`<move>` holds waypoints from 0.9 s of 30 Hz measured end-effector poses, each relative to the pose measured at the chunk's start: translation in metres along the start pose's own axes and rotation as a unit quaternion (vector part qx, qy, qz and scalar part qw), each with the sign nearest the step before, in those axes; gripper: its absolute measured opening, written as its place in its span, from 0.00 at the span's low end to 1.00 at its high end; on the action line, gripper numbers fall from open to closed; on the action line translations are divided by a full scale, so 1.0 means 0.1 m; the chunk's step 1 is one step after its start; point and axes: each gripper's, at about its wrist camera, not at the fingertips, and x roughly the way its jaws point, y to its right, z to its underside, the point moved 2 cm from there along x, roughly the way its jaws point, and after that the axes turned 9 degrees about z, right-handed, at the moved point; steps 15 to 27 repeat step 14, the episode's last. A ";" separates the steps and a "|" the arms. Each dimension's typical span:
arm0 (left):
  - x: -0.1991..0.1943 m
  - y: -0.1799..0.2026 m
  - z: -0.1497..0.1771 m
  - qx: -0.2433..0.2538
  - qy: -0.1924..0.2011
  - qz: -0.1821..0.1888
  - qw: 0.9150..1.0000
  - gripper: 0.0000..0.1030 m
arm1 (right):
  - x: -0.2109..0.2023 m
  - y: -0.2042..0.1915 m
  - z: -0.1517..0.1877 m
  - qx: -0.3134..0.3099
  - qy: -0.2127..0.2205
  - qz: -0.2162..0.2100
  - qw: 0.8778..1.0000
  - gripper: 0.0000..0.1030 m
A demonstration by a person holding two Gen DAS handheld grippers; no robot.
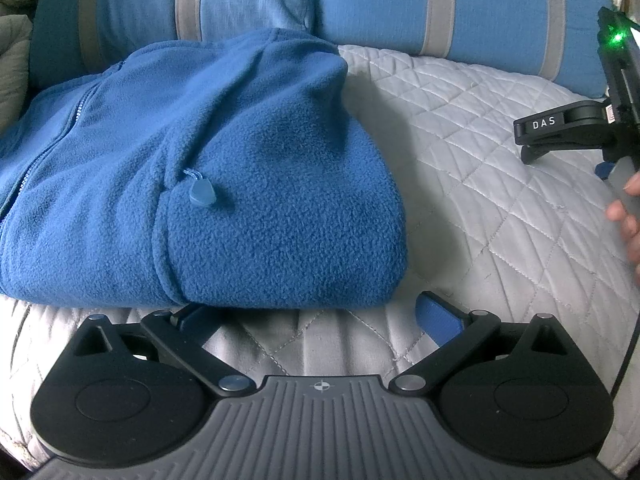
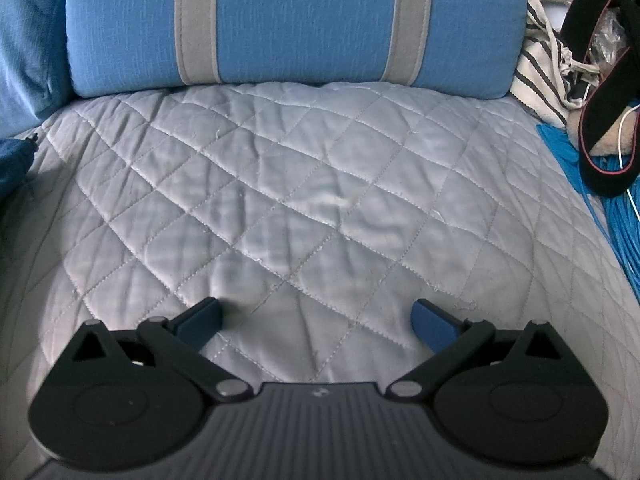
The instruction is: Fold clothes
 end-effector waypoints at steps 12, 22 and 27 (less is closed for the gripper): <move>-0.01 -0.01 0.00 -0.001 0.001 -0.001 1.000 1.00 | 0.00 -0.01 0.01 0.001 0.001 0.003 1.000 1.00; -0.01 -0.01 0.00 -0.001 0.001 -0.001 1.000 1.00 | 0.00 -0.01 0.01 0.001 0.001 0.003 1.000 1.00; -0.01 -0.01 0.00 -0.001 0.001 -0.001 1.000 1.00 | 0.00 -0.01 0.01 0.001 0.001 0.003 1.000 1.00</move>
